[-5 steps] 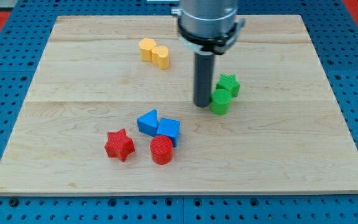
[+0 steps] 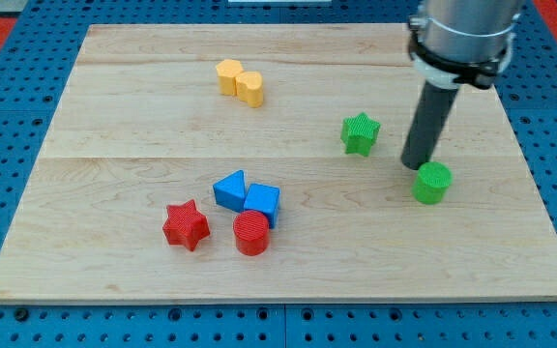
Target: Move the green circle towards the red circle
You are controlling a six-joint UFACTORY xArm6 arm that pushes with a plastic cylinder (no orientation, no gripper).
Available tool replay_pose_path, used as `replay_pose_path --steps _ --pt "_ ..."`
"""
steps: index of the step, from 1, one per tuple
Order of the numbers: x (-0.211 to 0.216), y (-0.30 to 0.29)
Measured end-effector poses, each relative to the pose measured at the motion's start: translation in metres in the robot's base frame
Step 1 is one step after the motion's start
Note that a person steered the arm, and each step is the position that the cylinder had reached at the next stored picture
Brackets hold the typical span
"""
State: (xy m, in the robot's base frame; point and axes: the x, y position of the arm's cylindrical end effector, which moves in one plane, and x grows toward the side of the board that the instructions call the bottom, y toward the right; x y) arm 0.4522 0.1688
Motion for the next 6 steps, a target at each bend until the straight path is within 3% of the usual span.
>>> replay_pose_path --steps 2,3,5,6 --pt "0.014 0.034" --pt "0.047 0.027" --pt "0.060 -0.065" --pt "0.088 -0.066"
